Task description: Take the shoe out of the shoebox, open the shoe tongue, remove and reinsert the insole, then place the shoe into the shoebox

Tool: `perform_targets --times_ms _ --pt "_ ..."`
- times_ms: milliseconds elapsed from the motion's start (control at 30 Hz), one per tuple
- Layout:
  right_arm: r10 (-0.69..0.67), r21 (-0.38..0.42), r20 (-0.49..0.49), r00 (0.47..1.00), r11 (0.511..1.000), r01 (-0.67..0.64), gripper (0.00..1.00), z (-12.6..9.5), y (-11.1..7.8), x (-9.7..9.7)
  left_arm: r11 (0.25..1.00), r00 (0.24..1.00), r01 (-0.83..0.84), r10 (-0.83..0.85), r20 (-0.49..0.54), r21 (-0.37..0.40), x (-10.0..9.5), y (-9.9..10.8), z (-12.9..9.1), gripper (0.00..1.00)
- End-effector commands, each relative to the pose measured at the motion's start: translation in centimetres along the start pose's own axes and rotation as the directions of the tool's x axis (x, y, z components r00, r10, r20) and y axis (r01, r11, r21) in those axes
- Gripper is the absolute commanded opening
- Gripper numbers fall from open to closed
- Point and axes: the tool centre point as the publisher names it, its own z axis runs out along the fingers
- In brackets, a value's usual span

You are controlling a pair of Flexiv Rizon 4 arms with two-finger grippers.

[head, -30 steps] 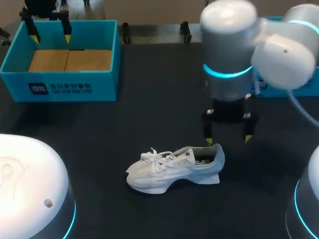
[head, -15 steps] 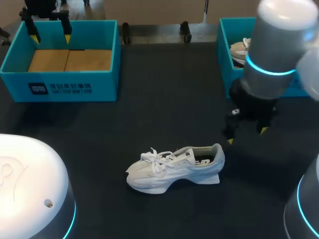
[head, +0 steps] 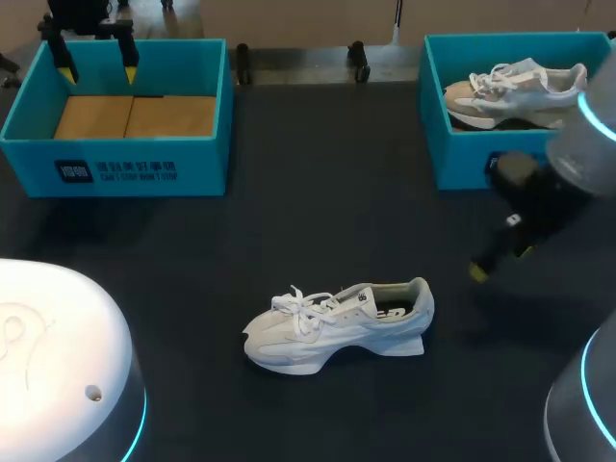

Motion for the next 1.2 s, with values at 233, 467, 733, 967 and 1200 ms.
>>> perform_targets --times_ms 233,467,733,967,1200 --pt "-0.372 -0.516 -0.346 0.861 0.842 0.157 1.0 0.8 -1.0 -0.5 1.0 1.0 0.0 0.0 0.0 0.0 0.0 0.0 0.0 1.0" --pt "-0.37 -0.518 -0.28 0.886 0.835 0.185 1.0 1.5 -0.6 -0.3 1.0 1.0 0.0 0.0 0.0 0.0 0.0 0.0 0.0 1.0" --pt "-0.387 -0.621 -0.118 0.914 0.747 0.236 1.0 4.2 -0.9 -0.1 1.0 1.0 0.0 0.0 0.0 0.0 0.0 0.0 0.0 1.0" --pt "-0.517 -0.697 -0.111 0.848 0.649 0.305 1.0 4.7 -2.0 -0.5 1.0 1.0 0.0 0.0 0.0 0.0 0.0 0.0 0.0 1.0" --pt "-0.517 -0.697 -0.111 0.848 0.649 0.305 1.0 4.7 -2.0 -0.5 1.0 1.0 0.0 0.0 0.0 0.0 0.0 0.0 0.0 1.0"
